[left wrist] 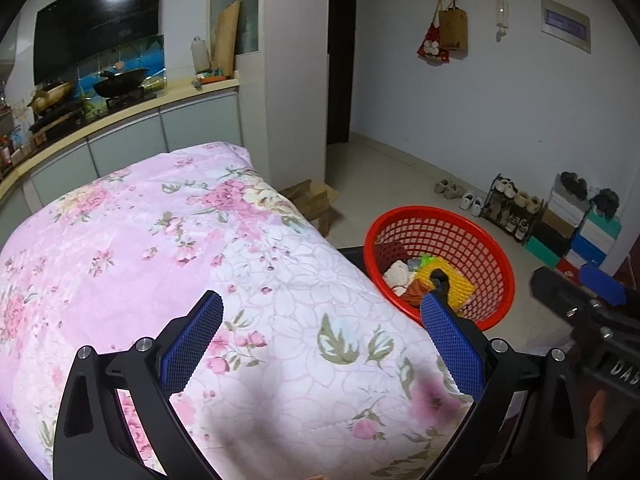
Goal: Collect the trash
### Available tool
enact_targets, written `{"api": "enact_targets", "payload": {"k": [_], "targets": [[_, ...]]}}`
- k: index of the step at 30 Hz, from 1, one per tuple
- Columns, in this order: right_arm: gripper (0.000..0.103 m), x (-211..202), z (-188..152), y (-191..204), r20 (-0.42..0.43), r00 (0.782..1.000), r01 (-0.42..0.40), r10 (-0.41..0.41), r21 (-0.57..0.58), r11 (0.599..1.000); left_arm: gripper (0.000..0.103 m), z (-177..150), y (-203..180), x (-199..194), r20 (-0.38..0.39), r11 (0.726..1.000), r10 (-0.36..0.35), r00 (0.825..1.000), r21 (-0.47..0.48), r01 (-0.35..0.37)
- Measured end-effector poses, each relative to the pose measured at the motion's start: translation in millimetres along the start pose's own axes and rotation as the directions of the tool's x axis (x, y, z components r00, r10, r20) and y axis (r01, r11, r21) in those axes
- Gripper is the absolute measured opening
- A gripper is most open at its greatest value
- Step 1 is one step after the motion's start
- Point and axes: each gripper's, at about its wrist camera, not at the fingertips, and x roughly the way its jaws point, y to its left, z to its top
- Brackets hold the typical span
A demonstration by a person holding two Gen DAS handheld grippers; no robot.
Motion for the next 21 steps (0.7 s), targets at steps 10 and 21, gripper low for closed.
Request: {"api": "enact_targets", "payload": {"k": [10,21], "targets": [[0.096,1.2,0.9,-6.0,-0.002,1.0,0.017,-0.017,0.017,1.0,0.096,0.8,6.8,-4.9,0.008,1.0,0.015,1.0,-0.023,-0.014],[0.096,1.8,1.5,-9.9,-0.005,1.0,0.019,-0.019,0.026,0.999,0.096,0.7,6.8,-7.3,0.012,1.0,0.014,1.0,-0.023,-0.013]]}}
